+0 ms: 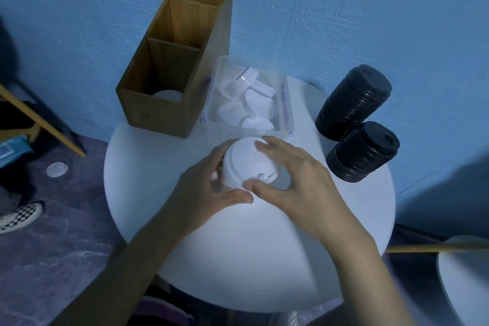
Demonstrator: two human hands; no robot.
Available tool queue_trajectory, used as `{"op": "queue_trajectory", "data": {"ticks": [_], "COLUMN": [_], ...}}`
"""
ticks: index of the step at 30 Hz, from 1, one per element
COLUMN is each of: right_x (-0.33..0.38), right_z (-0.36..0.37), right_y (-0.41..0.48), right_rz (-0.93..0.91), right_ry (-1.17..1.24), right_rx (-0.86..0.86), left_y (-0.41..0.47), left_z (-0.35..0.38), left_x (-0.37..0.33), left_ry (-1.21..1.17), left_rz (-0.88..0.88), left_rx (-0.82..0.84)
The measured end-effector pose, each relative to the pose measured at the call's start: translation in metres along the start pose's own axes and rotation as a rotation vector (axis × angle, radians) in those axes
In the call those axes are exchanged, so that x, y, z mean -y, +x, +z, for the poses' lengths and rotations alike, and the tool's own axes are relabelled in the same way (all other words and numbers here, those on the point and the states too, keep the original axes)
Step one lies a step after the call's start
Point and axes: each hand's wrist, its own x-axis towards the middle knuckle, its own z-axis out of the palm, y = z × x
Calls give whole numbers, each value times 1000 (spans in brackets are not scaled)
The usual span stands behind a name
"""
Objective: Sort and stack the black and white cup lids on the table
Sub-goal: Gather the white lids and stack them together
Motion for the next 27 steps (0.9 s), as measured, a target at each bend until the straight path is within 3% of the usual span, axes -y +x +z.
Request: {"op": "queue_trajectory", "data": {"ticks": [13, 23, 27], "right_x": [-5, -12, -8], "right_z": [0, -4, -19], "right_y": [0, 9, 33], "right_rz": [11, 4, -5], "right_ry": [23, 213, 207], "right_rx": [41, 64, -14], "left_y": [-4, -2, -1], "left_z": [5, 4, 4], "left_x": [2, 2, 5], "left_ry": [-40, -61, -77], "left_rz": [-3, -35, -54], "left_rx": [-2, 0, 1]}}
